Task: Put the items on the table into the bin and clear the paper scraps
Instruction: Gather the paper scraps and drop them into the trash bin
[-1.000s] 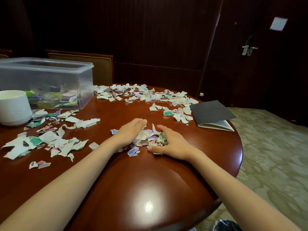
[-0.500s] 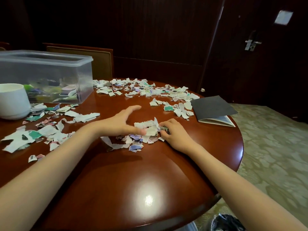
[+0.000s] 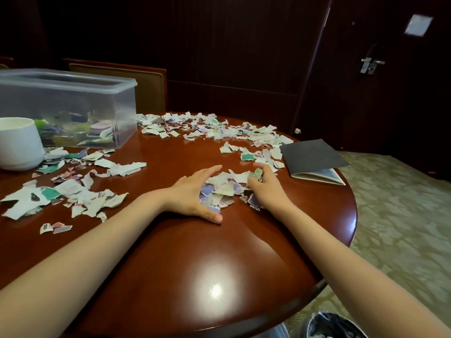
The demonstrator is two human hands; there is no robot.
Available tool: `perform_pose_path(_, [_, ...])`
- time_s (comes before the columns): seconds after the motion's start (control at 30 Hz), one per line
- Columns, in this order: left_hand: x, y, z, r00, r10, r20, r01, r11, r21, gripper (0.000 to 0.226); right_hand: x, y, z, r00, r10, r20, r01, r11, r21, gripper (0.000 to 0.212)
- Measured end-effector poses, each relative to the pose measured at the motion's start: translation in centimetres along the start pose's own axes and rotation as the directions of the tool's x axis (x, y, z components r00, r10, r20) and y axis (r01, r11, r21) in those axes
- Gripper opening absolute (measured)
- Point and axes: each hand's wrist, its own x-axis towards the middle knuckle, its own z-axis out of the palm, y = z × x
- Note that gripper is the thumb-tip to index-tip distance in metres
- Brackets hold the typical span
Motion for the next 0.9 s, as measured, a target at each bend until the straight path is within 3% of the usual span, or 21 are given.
perform_pose_path(0.13, [1.5,1.6,0.4,0.999,0.047,-0.011,-0.047,0.999,-0.016,0.114,0.3,0.2,0.0,0.996,-0.085,-0.018,0.085,0.996,-0.028,0.028])
perform_pose_path(0.2, [2.5,1.8,0.6,0.998,0.057,-0.007,-0.057,0.998,0.014,0.119,0.3,0.0,0.0,0.997,-0.065,-0.049,0.068,0.996,0.056,0.025])
perform_pose_path(0.33, [4.1,2.7,1.2,1.000,0.027,-0.009,-0.026,0.995,0.100,0.112,0.6,-0.4,-0.3,0.957,0.187,-0.220,-0.090,0.918,0.387,0.029])
perform_pose_path(0.47, [4.8,3.3,1.9,0.997,0.072,-0.028,-0.068,0.991,0.117,0.090,0.9,-0.4,-0.4,0.908,0.344,-0.240,-0.115,0.754,0.647,0.028])
perform_pose_path(0.7, [5.0,3.8,2.5,0.970,0.154,-0.186,-0.138,0.986,0.093,0.037,0.8,-0.3,-1.5,0.872,0.397,-0.285,-0.097,0.712,0.695,0.022])
perform_pose_path(0.9, [5.1,4.8,3.1,0.938,0.160,-0.307,-0.105,0.976,0.190,0.028,0.8,-0.5,-1.5,0.873,0.394,-0.288,-0.089,0.709,0.700,0.022])
